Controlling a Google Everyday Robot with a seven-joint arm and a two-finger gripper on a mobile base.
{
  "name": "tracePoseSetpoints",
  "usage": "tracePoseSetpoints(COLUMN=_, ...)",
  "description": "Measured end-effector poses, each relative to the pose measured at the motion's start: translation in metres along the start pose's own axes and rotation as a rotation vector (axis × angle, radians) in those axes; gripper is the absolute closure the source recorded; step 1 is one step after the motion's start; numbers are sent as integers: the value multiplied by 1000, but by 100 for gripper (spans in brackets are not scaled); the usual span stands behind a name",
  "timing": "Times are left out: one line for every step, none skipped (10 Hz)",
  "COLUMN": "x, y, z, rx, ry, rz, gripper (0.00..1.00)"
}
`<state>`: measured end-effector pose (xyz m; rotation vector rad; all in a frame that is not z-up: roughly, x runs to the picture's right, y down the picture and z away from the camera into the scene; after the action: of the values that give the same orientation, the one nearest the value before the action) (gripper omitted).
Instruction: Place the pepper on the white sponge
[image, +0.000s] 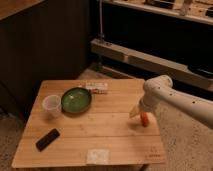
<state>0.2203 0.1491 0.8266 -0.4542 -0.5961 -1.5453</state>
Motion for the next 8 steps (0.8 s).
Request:
tracePoseSetpoints(x=0, y=0, z=3, rx=-1, ry=-1, rz=3, gripper=20)
tracePoseSetpoints(x=2, y=-1, z=7, rx=-5, ry=1, rz=3, gripper=20)
tracePoseSetpoints(x=3, y=2, z=11, rx=-6, ry=3, rz=12, gripper=20)
tracePoseSetpoints(x=4, y=4, z=15, rx=-7, ry=7, rz=22, gripper=20)
tracePoseSetpoints(x=6, y=6, z=17, rx=-14, ry=13, rz=24, gripper=20)
tracePoseSetpoints(x=9, y=5, z=20, rx=-16, ry=16, rz=27, gripper=20)
tracePoseSetpoints(x=13, y=4, z=23, rx=-22, ry=20, rz=31, gripper=20)
tracePoseSetpoints(x=14, y=5, z=25, rx=-26, ry=21, rz=35, gripper=20)
